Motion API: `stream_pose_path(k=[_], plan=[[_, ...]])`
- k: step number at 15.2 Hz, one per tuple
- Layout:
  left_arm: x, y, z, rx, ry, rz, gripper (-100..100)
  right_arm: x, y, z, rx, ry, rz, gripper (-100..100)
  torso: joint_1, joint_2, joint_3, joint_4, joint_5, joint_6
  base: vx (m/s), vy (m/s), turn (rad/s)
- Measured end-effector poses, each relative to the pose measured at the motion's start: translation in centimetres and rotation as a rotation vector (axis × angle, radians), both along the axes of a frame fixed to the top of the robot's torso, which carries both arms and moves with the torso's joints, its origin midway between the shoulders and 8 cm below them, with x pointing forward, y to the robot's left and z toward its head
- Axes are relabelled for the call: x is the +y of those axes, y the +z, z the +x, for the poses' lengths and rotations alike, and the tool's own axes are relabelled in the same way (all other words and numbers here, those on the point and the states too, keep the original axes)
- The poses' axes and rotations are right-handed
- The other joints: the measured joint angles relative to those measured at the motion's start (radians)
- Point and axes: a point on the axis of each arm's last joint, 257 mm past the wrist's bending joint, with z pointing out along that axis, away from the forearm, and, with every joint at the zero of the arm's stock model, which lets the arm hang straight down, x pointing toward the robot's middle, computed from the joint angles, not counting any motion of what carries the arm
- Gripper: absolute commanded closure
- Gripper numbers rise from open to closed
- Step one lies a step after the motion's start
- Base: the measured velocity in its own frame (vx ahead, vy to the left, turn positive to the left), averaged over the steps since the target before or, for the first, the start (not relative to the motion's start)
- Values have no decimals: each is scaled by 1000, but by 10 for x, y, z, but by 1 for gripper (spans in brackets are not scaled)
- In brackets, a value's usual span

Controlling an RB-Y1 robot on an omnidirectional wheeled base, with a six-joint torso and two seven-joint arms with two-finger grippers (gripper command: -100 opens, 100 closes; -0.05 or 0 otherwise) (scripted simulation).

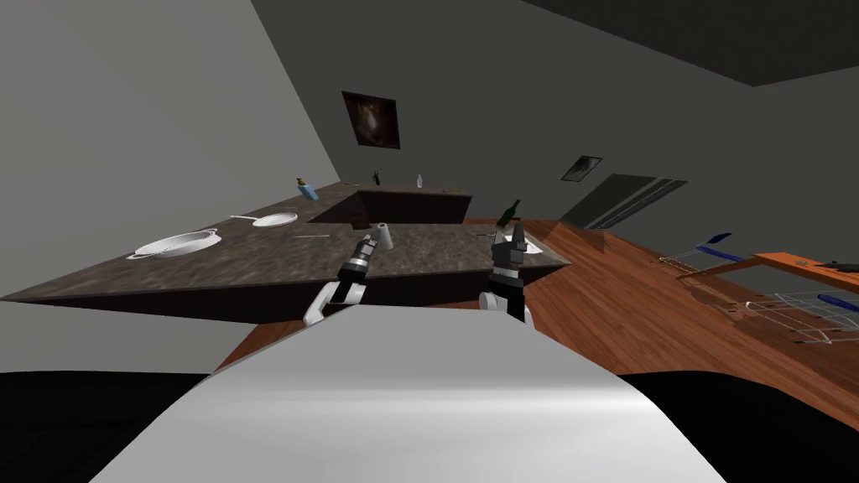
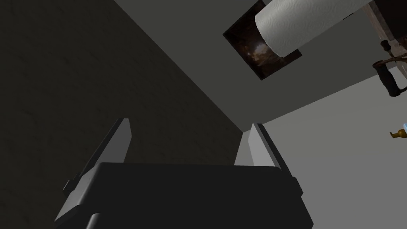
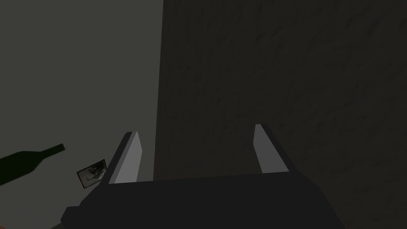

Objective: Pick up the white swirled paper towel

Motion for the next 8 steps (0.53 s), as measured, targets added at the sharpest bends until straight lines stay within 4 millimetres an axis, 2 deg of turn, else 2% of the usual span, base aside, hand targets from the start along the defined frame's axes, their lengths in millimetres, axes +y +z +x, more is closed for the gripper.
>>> stream_pose_path(k=[5, 8], plan=[[24, -32, 20, 70, 72, 114, -100, 0, 0, 0, 0, 0, 0, 0, 0, 0, 0, 0, 0, 0, -13, 19, -148], [38, -46, 30, 111, 113, 176, -100, 0, 0, 0, 0, 0, 0, 0, 0, 0, 0, 0, 0, 0, -12, 17, -86]])
